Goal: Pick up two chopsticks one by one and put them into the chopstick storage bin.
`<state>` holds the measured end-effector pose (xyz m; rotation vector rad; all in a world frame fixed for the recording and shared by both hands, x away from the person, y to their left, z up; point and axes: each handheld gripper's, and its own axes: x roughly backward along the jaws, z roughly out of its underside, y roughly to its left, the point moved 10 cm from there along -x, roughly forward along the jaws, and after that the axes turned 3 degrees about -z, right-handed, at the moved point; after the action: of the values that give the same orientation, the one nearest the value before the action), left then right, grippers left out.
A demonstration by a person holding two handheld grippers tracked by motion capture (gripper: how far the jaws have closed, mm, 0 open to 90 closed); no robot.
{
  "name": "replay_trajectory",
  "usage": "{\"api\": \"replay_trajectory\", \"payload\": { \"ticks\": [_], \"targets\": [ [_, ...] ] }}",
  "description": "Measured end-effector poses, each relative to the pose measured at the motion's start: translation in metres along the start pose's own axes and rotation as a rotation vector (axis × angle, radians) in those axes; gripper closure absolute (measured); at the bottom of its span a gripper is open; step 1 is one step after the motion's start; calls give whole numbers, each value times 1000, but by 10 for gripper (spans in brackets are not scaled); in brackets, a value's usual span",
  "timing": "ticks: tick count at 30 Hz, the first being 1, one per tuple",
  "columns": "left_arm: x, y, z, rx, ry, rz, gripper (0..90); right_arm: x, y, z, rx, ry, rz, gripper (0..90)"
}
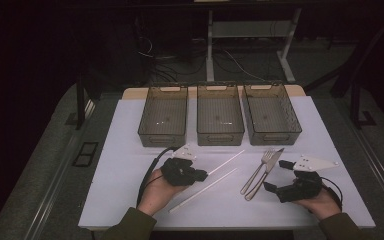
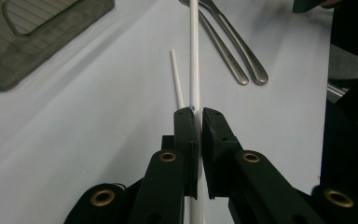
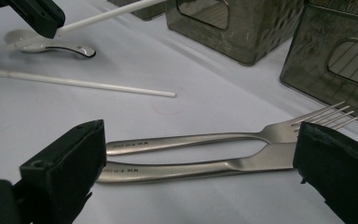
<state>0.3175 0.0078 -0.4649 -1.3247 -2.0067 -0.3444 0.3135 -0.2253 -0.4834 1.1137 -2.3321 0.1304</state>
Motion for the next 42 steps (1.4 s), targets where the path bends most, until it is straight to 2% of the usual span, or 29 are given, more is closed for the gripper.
{"api": "replay_trajectory", "payload": {
  "ticks": [3,11,19,29,33,42],
  "targets": [
    [3,1,-4,-12,-21,7,843,-3,1,2,2,18,-5,25],
    [12,6,-14,-24,-63,21,843,-1,-2,1,-8,9,4,25],
    [23,13,-20,-12,-96,26,843,-1,-2,1,-11,7,5,25],
    [35,32,-39,-16,-135,-7,843,0,-3,1,-5,6,12,25],
    [39,38,-45,-20,-132,-15,843,1,-4,1,-10,3,17,25],
    [48,63,-64,-18,-144,-58,843,2,-3,2,-17,8,16,25]
  ]
}}
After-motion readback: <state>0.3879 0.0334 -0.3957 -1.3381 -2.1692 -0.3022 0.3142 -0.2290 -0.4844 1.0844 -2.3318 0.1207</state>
